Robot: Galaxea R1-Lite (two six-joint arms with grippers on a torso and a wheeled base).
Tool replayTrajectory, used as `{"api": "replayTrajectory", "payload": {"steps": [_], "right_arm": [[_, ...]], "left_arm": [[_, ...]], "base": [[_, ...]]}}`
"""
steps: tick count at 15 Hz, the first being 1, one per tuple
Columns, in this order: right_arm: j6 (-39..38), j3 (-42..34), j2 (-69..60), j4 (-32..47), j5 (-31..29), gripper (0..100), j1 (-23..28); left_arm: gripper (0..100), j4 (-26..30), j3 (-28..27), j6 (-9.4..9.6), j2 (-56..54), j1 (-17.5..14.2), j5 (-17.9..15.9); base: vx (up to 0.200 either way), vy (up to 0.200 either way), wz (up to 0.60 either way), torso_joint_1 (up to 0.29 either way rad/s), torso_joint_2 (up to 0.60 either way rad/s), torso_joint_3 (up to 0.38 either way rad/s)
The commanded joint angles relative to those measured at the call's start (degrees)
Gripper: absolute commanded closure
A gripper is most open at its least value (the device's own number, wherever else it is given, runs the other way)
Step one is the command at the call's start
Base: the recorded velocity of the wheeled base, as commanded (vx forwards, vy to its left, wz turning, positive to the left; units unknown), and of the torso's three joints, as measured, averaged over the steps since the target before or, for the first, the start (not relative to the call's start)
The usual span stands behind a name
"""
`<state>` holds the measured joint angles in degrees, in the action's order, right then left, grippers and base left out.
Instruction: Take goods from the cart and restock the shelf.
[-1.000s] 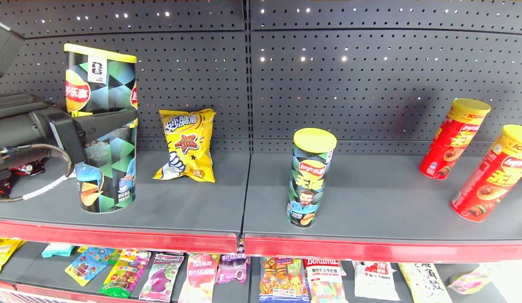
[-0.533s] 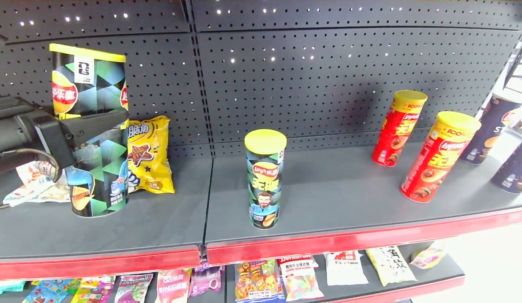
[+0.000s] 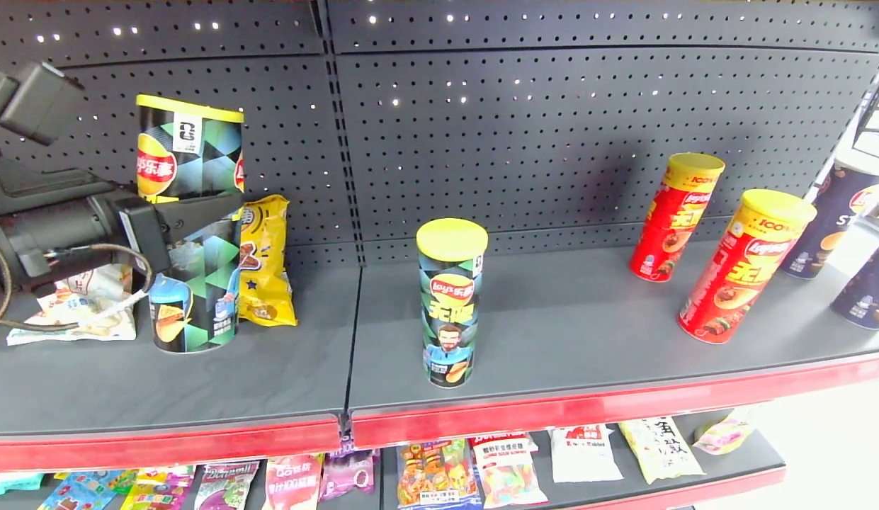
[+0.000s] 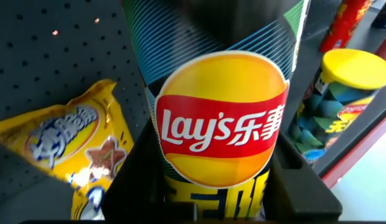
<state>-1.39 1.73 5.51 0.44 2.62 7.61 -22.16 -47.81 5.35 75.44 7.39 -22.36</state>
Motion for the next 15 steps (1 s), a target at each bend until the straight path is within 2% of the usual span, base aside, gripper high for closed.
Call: {"api": "replayTrajectory", "payload": {"steps": [1, 3, 5, 6, 9, 12, 13, 15], "right_arm": [[-0.2, 0.1, 0.6, 0.5, 3.4, 0, 0.5], [-0.8, 0.1, 3.1, 0.4, -0.3, 0, 3.8], [0.1, -0.1, -0.1, -0.1, -1.4, 0, 4.6], [-0.3, -0.1, 0.1, -0.1, -4.4, 0, 4.6], [-0.2, -1.6, 0.1, -0.3, -4.8, 0, 4.6], [1.0, -1.6, 0.2, -0.4, -3.9, 0, 4.4], [2.8, -1.6, 1.3, -0.2, -1.3, 0, 1.3], [2.7, -1.6, 3.8, -0.3, -1.2, 0, -10.3]], "left_arm": [[100, -2.2, 0.0, 0.01, 3.9, 0.3, -0.1], [100, -2.5, -0.1, -0.08, 4.6, 0.4, -0.1], [100, -2.5, 0.2, -0.08, 5.2, 0.4, -0.8], [100, -2.6, 0.0, -0.17, 5.7, 0.4, -2.1], [100, -3.9, -0.6, -0.17, 6.7, 0.4, -2.6], [100, -4.8, -0.6, -1.05, 6.9, 0.3, -2.6], [100, -4.8, -0.6, -1.05, 7.0, 0.4, -2.6], [100, -4.9, -0.7, -0.96, 7.1, 0.4, -2.6]], "base": [[0.000, 0.000, 0.00, 0.000, 0.00, 0.000], [0.000, 0.000, 0.00, 0.000, 0.00, 0.000], [0.000, 0.000, 0.00, 0.000, 0.00, 0.000], [0.000, 0.000, 0.00, 0.000, 0.00, 0.000], [0.000, 0.000, 0.00, 0.000, 0.00, 0.000], [0.000, 0.000, 0.00, 0.000, 0.00, 0.000], [0.000, 0.000, 0.00, 0.000, 0.00, 0.000], [0.000, 0.000, 0.00, 0.000, 0.00, 0.000]]}}
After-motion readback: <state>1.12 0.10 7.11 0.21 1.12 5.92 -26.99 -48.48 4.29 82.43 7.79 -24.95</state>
